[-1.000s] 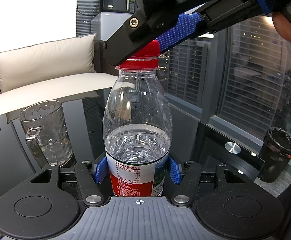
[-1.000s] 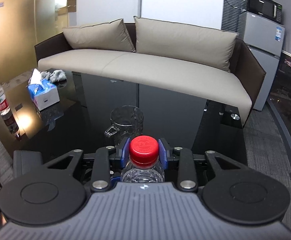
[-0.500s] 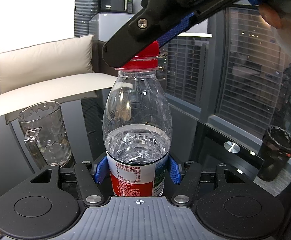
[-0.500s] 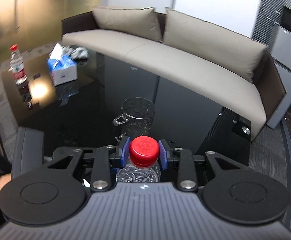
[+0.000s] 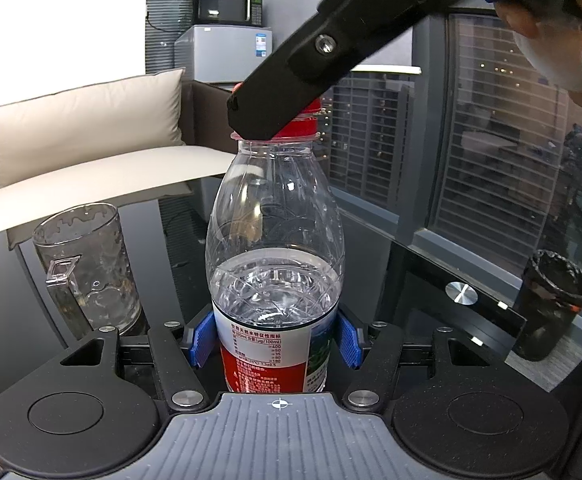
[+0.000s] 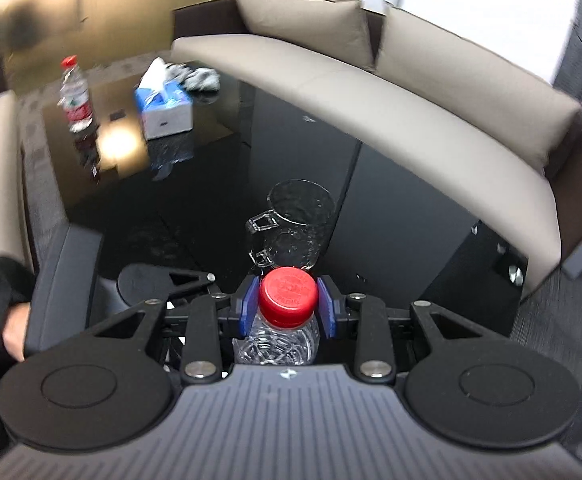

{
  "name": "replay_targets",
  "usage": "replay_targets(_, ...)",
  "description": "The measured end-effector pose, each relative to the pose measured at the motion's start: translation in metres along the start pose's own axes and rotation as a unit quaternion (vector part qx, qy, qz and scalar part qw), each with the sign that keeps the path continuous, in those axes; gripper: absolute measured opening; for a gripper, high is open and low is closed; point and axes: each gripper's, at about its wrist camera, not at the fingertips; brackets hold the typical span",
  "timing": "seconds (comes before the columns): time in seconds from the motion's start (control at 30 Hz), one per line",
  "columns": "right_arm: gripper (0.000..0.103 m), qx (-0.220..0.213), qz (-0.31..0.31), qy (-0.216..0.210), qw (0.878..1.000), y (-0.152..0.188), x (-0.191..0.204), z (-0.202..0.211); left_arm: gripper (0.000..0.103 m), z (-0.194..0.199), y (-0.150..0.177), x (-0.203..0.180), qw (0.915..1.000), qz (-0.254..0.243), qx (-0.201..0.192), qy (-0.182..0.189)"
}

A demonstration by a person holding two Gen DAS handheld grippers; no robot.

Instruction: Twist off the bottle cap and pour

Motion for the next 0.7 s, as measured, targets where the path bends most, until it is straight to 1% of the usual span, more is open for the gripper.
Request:
replay_targets(0.2, 0.033, 0.023, -0.047, 0.005, 0.999, -0.010, -0.001, -0.003, 0.056, 0.001, -0.001, 0.003, 1.0000, -0.002, 0.001, 0.001)
replay_targets(0.3, 0.033, 0.047, -0.055, 0.006, 0.997, -0.014, -0.001, -0.007, 0.056, 0.000, -0.001, 0.002, 1.0000, -0.002, 0.001, 0.001)
replay_targets(0.37, 0.033, 0.053, -0.049, 0.013, 0.997, -0.015, 0.003, -0.007, 0.056, -0.002, 0.002, 0.003, 1.0000, -0.001, 0.000, 0.001)
replay_targets(0.47, 0.033, 0.044, -0.036, 0.018, 0.998, -0.013, 0.007, -0.006, 0.056, -0.001, 0.002, 0.004, 1.0000, 0.001, 0.001, 0.003)
replay_targets(0.53, 0.033, 0.035, -0.027, 0.014, 0.999, -0.011, 0.007, -0.005, 0.056, -0.001, 0.001, 0.005, 1.0000, 0.001, 0.001, 0.003)
replay_targets(0.7, 0.032, 0.015, 0.015, -0.014, 1.000, -0.004, 0.000, -0.005, 0.056, -0.002, 0.001, 0.005, 1.0000, 0.002, 0.000, 0.002)
Point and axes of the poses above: each gripper's, at about its wrist camera, not at the fingertips, and z roughly against the way its jaws point, x to its left, y to its underside, and after that the axes turned 3 degrees about x, right-handed
